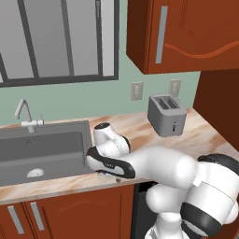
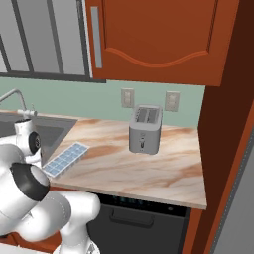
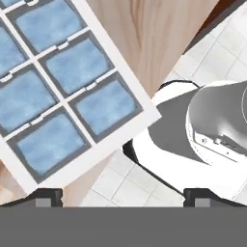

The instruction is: The ice cube tray has been filled with water. Take the tray and place it in the freezer to make ice. Close the freezer door after placing the tray.

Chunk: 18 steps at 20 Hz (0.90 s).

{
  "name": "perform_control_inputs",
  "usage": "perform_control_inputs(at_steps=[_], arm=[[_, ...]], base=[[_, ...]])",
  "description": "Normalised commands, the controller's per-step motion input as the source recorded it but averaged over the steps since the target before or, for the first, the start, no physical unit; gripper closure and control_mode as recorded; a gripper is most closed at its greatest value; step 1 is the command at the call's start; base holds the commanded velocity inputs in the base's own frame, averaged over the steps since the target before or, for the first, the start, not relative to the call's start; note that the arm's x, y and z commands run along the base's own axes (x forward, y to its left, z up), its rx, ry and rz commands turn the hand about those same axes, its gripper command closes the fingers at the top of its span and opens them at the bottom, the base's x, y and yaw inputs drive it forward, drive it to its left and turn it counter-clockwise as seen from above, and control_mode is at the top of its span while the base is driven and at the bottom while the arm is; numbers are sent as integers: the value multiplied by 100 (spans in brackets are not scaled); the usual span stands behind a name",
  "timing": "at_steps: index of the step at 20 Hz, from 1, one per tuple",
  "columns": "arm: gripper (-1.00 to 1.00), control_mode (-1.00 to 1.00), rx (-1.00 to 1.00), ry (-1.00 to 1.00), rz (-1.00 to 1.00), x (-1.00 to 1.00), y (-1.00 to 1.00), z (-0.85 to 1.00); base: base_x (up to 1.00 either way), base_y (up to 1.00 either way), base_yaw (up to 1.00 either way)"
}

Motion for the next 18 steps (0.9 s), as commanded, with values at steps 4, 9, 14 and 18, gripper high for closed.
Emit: perform_control_inputs(at_steps=[4, 9, 14, 18], arm=[[-100, -100, 0, 15, 0, -100, 8, -18], [-100, -100, 2, 10, 0, -100, 0, -1], [-100, -100, 4, 0, 0, -88, -11, 88], [-100, -100, 0, -10, 0, -48, -2, 100]], base=[[0, 0, 0], [0, 0, 0], [0, 0, 0], [0, 0, 0]])
